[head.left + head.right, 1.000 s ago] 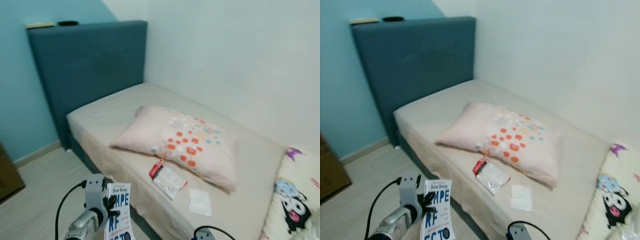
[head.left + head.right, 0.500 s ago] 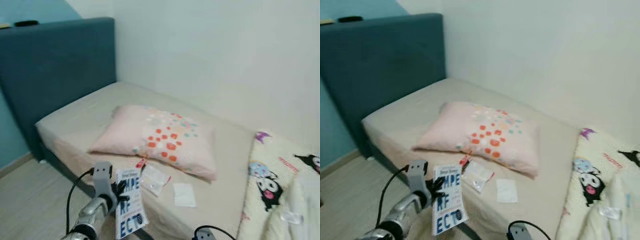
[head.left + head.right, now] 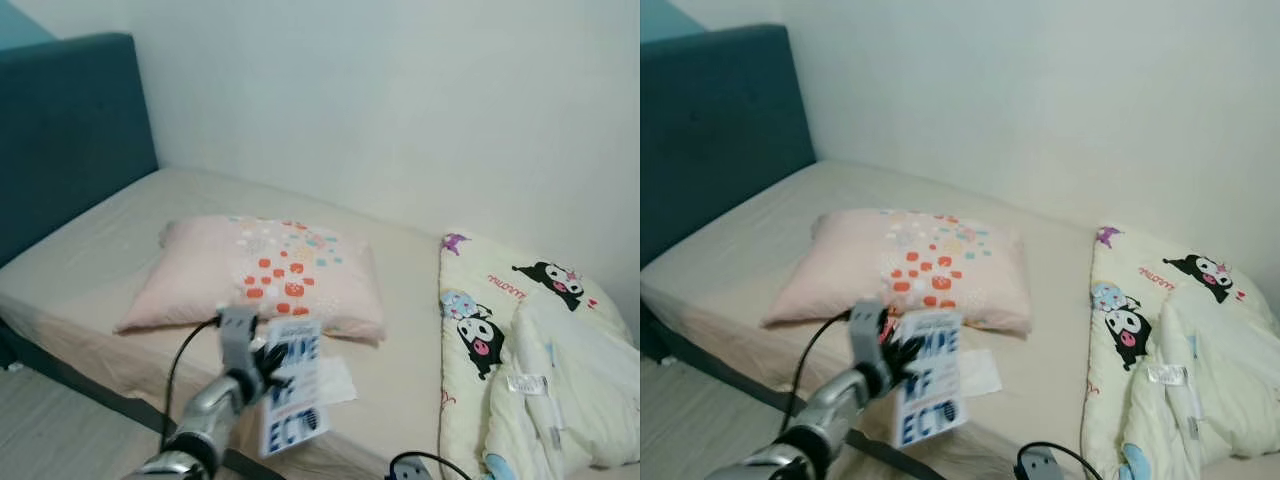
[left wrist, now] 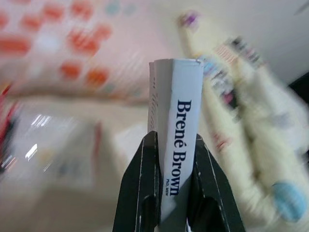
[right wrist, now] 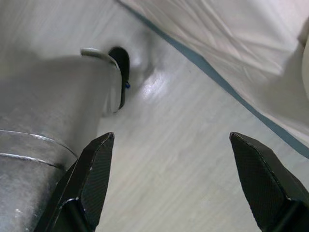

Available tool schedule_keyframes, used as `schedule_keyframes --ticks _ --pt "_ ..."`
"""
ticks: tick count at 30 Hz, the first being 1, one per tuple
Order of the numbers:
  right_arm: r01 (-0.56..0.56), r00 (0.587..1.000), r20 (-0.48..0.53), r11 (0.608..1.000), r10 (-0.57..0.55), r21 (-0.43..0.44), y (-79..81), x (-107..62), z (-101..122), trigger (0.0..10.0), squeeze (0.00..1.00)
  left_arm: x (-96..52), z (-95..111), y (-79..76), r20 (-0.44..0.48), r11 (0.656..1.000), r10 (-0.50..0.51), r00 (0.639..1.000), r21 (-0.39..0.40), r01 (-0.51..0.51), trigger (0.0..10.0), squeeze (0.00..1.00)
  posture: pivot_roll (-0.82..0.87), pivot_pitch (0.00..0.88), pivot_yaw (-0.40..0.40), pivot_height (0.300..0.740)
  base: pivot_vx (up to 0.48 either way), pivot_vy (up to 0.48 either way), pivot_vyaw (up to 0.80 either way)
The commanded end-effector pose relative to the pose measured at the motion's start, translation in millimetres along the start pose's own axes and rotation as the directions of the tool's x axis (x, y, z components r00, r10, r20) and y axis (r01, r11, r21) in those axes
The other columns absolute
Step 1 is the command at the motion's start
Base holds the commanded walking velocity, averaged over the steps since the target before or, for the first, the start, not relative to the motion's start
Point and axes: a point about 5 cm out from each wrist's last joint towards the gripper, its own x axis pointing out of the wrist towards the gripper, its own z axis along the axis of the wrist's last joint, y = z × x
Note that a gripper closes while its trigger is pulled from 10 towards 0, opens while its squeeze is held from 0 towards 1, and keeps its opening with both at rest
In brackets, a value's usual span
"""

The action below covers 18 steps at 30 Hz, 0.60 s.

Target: Clean up the room

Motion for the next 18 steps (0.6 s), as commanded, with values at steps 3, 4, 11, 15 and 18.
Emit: schedule_keyframes --ticks 3,4,11,15,18 --pt "-0.016 1.0 -0.016 1.0 0.016 0.018 5.1 0.5 -6 10.0 0.0 0.5 5 2.8 0.03 0.999 0.031 0.999 0.009 -0.031 10.0 0.0 -0.02 0.0 -0.084 0.74 0.0 0.0 -0.69" --pt "-0.016 1.0 -0.016 1.0 0.016 0.018 5.1 0.5 -6 10.0 0.0 0.5 5 2.8 0.03 0.999 0.031 0.999 0.009 -0.031 10.0 0.0 -0.02 0.0 -0.084 0.74 0.0 0.0 -0.69" --pt "-0.016 1.0 -0.017 1.0 0.017 0.019 5.5 0.6 -6 10.0 0.0 10.3 18 -6.9 0.071 0.999 0.022 0.997 0.035 -0.025 10.0 0.0 -0.02 0.0 -0.075 0.74 0.0 0.0 -0.69" --pt "-0.018 1.0 -0.014 1.0 0.018 0.023 6.6 0.8 -5 10.0 0.0 16.9 26 -13.3 0.101 0.999 0.018 0.995 0.029 -0.021 10.0 0.0 -0.03 0.0 -0.069 0.74 0.0 0.0 -0.69" --pt "-0.019 1.0 -0.012 0.999 0.019 0.026 7.0 0.9 -5 10.0 0.0 19.6 31 -15.6 0.112 0.999 0.018 0.994 0.033 -0.022 10.0 0.0 -0.03 0.0 -0.069 0.74 0.0 0.0 -0.69"
